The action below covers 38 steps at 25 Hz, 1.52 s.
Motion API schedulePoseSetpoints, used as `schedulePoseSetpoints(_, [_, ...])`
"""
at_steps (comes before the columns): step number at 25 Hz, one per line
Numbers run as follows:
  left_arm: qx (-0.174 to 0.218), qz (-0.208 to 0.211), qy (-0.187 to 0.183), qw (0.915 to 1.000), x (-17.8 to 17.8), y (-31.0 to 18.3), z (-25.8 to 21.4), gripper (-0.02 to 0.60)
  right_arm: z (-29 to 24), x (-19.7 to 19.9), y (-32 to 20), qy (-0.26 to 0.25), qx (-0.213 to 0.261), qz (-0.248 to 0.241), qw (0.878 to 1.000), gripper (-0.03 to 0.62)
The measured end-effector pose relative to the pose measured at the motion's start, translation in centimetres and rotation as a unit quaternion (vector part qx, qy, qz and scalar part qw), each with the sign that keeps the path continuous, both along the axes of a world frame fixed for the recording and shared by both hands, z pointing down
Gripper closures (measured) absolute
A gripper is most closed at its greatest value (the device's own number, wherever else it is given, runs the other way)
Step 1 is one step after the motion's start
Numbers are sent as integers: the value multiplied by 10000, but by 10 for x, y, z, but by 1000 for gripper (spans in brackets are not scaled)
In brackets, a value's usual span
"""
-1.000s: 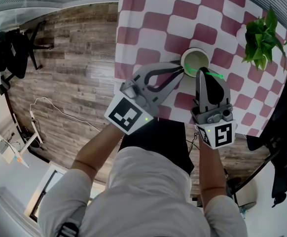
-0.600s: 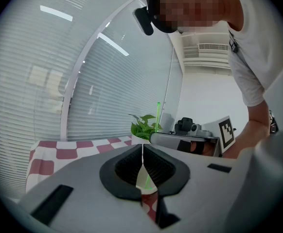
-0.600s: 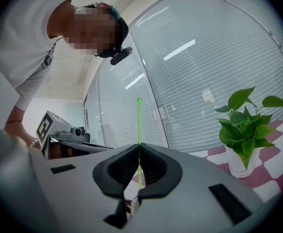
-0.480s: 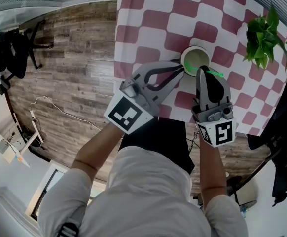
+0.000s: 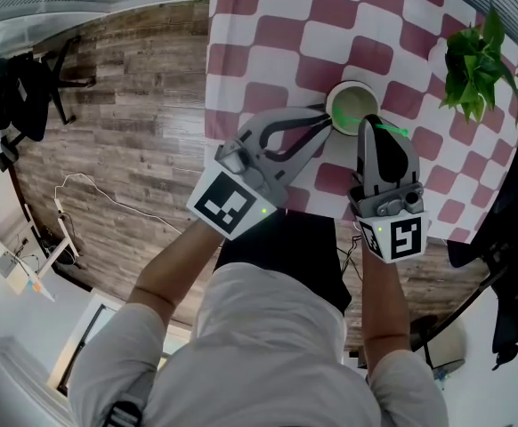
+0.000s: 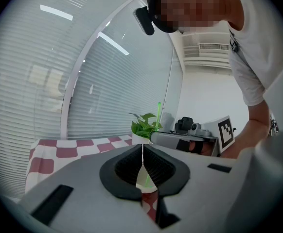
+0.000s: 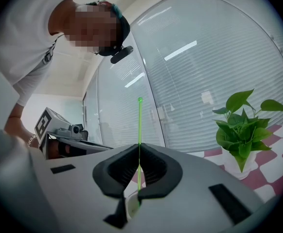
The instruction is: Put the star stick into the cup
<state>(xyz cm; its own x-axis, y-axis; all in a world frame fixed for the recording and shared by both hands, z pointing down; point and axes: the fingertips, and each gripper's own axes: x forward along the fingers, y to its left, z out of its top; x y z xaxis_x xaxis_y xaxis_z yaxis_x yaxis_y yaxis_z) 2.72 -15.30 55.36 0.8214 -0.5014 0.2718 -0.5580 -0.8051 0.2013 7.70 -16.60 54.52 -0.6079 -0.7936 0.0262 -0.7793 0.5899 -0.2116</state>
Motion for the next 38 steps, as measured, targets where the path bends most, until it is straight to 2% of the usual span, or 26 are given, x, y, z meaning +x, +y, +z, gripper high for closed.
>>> schedulePoseSetpoints(38, [-27, -24, -36, 10000, 2, -2, 6, 541, 25, 50, -26, 485, -92, 502, 9975, 559])
